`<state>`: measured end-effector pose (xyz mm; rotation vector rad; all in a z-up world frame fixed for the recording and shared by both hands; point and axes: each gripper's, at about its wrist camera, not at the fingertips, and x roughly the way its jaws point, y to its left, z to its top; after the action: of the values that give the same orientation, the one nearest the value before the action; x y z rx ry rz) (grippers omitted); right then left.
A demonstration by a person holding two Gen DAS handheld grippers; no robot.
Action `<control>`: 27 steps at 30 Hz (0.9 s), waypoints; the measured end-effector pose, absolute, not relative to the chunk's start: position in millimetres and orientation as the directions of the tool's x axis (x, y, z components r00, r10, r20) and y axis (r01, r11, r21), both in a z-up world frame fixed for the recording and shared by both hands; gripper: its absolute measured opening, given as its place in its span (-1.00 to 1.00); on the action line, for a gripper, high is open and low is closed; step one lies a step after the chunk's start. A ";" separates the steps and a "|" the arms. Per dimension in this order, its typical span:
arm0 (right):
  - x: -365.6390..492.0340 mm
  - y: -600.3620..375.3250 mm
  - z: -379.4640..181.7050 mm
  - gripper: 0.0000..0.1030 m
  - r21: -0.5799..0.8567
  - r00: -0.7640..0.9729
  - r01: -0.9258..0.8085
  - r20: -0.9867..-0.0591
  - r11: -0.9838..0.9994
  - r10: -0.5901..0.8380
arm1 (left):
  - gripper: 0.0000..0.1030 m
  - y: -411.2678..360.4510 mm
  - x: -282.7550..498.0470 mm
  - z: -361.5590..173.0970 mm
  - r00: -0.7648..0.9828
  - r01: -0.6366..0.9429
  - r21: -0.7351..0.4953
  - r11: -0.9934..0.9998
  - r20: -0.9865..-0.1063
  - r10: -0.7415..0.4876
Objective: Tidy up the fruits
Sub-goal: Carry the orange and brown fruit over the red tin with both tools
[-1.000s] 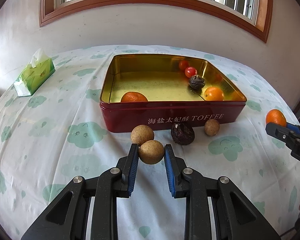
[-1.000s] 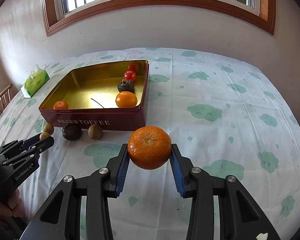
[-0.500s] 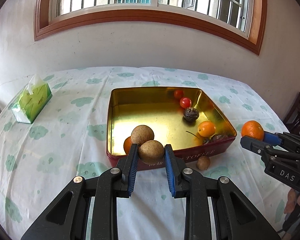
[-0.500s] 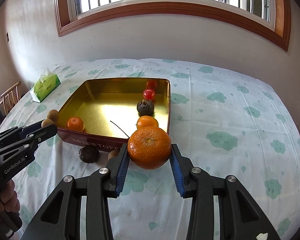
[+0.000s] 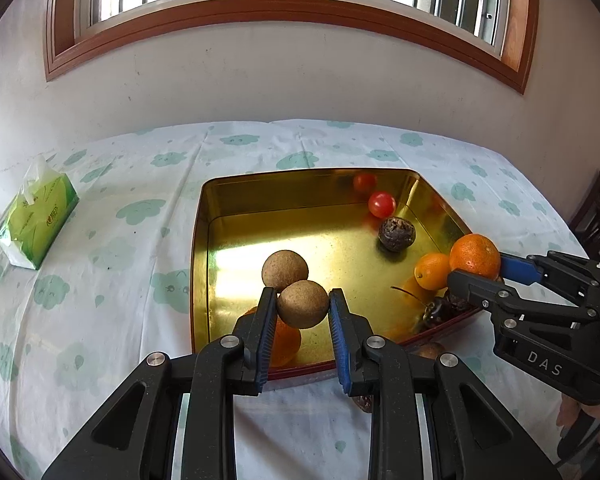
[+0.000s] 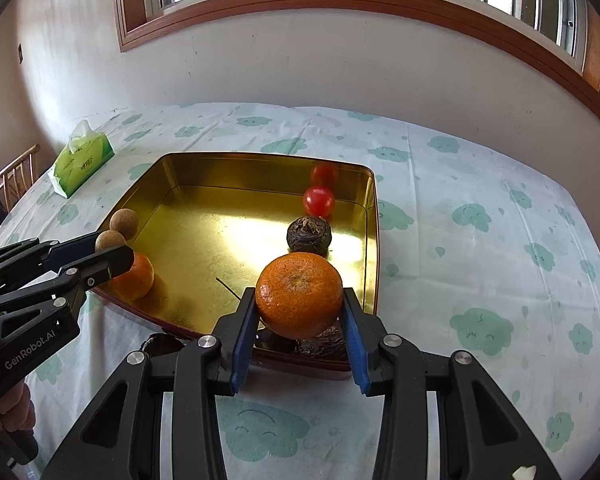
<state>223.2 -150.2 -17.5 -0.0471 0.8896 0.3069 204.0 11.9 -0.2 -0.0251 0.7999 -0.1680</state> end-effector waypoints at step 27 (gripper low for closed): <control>237.1 -140.5 -32.9 -0.22 0.101 0.566 -0.292 -0.784 0.951 0.257 | -0.46 9.0 224.2 -19.0 0.682 0.095 -0.020 0.995 -0.727 -0.080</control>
<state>237.1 -140.5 -32.9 -0.0412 0.9143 0.3228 224.2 9.0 -19.0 0.0198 0.8142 -0.0985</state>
